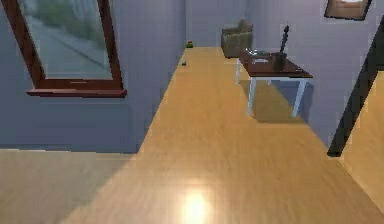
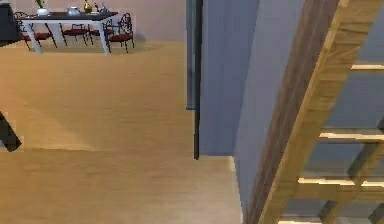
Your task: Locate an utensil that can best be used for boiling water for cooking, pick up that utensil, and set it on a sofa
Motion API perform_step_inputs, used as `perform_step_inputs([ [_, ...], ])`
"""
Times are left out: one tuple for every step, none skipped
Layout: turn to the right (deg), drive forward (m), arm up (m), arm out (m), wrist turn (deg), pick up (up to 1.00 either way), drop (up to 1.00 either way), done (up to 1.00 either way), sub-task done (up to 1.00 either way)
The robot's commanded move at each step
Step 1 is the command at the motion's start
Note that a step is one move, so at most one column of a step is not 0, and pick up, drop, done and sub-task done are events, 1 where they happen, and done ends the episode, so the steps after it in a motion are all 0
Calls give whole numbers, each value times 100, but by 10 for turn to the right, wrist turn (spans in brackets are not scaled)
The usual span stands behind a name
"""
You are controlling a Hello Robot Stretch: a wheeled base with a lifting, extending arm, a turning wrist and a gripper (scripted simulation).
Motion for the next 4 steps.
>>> perform_step_inputs([
  [330,0,0,0,0,0,0,0,0],
  [0,65,0,0,0,0,0,0,0],
  [330,0,0,0,0,0,0,0,0],
  [0,100,0,0,0,0,0,0,0],
])
